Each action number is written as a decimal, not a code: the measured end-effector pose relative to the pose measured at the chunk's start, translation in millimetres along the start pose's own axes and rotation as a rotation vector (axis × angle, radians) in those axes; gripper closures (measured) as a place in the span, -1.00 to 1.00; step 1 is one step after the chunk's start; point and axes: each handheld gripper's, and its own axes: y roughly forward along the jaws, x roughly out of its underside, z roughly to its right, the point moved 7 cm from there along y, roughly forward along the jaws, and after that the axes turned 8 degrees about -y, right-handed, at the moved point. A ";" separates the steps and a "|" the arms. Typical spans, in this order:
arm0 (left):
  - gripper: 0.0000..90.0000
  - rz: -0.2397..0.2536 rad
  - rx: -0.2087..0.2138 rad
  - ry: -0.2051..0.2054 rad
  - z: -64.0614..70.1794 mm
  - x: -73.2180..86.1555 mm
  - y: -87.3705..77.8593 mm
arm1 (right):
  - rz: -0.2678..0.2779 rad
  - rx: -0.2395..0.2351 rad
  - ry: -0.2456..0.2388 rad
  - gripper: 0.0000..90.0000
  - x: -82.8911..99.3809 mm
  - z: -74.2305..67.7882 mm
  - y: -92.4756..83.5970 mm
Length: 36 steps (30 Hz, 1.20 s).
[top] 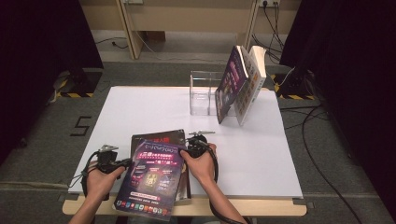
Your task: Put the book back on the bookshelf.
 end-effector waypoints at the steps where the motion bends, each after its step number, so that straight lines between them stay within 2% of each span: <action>1: 0.89 -0.003 0.000 0.002 0.8 0.3 -0.2 | -0.005 0.000 0.011 0.20 -0.1 -0.5 0.0; 3: 0.89 -0.003 -0.001 0.006 2.2 0.5 0.1 | -0.014 -0.002 0.012 0.21 -0.8 -0.3 0.1; 4: 0.89 -0.007 0.027 -0.007 5.0 0.9 0.9 | -0.018 -0.002 0.017 0.21 -1.0 -0.7 0.2; 5: 0.91 -0.033 0.088 -0.037 11.6 3.6 3.1 | -0.021 -0.002 0.016 0.21 -1.3 -0.8 0.1; 6: 0.93 -0.050 0.133 -0.049 20.0 6.5 6.0 | -0.021 -0.002 0.009 0.21 -1.6 -0.4 0.3; 7: 0.93 -0.042 0.089 0.015 25.8 7.2 6.8 | -0.026 -0.004 0.013 0.21 -1.9 -0.4 0.2; 8: 0.93 -0.041 0.076 0.043 28.7 6.3 5.8 | -0.026 -0.009 0.018 0.21 -2.1 0.0 0.0; 9: 0.92 -0.038 0.085 0.034 28.9 4.3 4.1 | -0.022 -0.018 0.020 0.22 -2.0 0.9 -0.2; 10: 0.90 -0.026 0.068 0.029 24.7 0.2 1.1 | -0.021 -0.024 0.026 0.22 -1.6 1.3 -0.4; 11: 0.88 -0.004 0.033 0.035 18.1 -4.7 -2.5 | -0.018 -0.029 0.033 0.22 -1.3 1.5 -0.6; 14: 0.80 0.023 0.000 0.009 3.5 -14.0 -10.3 | -0.024 -0.025 0.017 0.21 -1.3 1.1 -0.7; 16: 0.79 0.025 -0.009 -0.008 -3.6 -15.4 -10.5 | -0.022 -0.023 0.008 0.21 -2.2 2.1 -0.7; 17: 0.79 0.021 -0.020 -0.008 -7.0 -14.6 -8.8 | -0.024 -0.020 0.026 0.21 -2.3 2.5 -1.5; 18: 0.80 0.010 -0.026 -0.007 -9.7 -12.6 -6.5 | -0.021 -0.018 0.024 0.21 -2.5 4.4 -1.7; 21: 0.84 -0.015 -0.023 -0.010 -13.0 -5.6 0.1 | -0.024 -0.021 0.038 0.22 -1.9 6.5 -2.7; 23: 0.88 -0.022 -0.024 -0.010 -13.4 -3.0 2.8 | -0.024 -0.015 0.026 0.22 -2.1 7.7 -3.5; 26: 0.93 -0.021 -0.033 -0.003 -14.4 -4.7 3.2 | -0.027 -0.014 0.025 0.22 -2.1 7.0 -3.6; 31: 0.99 -0.040 -0.006 -0.010 -11.4 -4.6 6.6 | -0.028 -0.024 0.027 0.24 -1.7 4.3 -2.1; 36: 0.99 -0.055 -0.009 0.002 -10.0 -4.2 7.6 | -0.034 -0.028 0.029 0.24 -2.3 1.9 -0.4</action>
